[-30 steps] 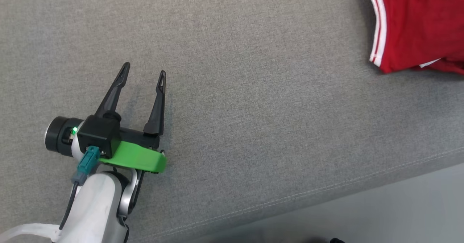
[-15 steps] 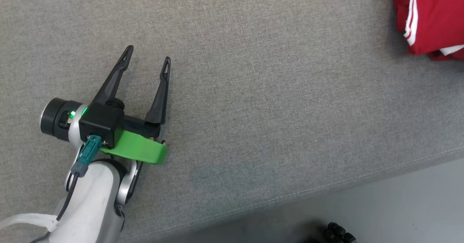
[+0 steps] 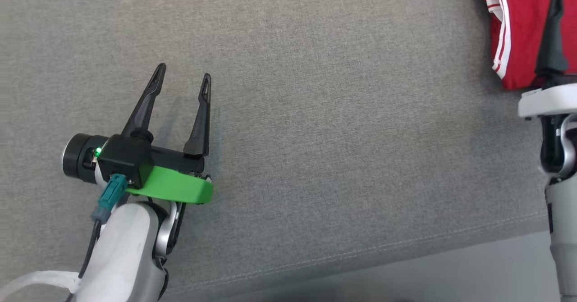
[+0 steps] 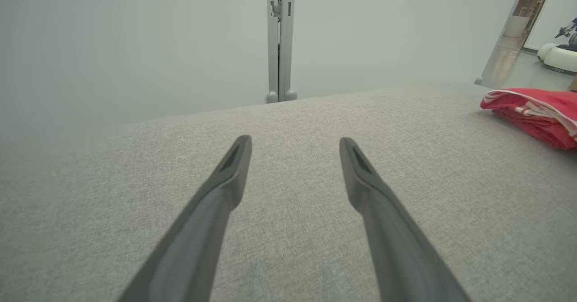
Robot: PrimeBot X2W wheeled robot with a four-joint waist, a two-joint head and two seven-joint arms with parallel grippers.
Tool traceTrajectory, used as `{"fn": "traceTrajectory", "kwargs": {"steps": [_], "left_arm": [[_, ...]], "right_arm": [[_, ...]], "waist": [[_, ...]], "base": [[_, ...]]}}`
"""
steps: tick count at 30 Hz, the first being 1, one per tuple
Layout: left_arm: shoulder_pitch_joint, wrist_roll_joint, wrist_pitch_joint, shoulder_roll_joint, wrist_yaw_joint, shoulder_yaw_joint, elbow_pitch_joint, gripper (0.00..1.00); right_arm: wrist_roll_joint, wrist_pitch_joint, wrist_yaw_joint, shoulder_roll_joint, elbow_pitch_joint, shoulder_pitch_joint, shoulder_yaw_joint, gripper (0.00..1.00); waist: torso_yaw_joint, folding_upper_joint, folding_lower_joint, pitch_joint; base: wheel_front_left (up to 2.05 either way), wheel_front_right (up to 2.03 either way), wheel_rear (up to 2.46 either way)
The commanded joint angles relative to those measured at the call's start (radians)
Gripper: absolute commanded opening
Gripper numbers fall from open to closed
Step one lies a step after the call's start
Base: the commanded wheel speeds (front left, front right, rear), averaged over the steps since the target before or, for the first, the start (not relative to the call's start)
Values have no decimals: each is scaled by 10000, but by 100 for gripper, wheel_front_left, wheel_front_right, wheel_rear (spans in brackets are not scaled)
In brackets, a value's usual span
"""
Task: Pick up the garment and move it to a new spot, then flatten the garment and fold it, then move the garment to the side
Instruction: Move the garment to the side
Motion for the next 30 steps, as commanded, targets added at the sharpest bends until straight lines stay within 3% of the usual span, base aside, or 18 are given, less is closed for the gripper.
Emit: {"fn": "traceTrajectory", "kwargs": {"steps": [1, 16, 30], "left_arm": [[195, -106, -129, -44, 110, 96, 99, 100], [1587, -422, -446, -121, 501, 829, 345, 100], [3255, -729, -318, 212, 629, 1066, 163, 100]], "right_arm": [[-108, -34, -17, 125, -437, 460, 200, 100], [-714, 467, -15, 1324, -2695, 3792, 1653, 100], [-987, 956, -15, 1959, -3473, 6249, 1703, 100]], "waist": [[626, 0, 0, -628], [1981, 0, 0, -2567], [1712, 0, 0, -4142]], "base": [[0, 0, 0], [0, 0, 0], [0, 0, 0]]}}
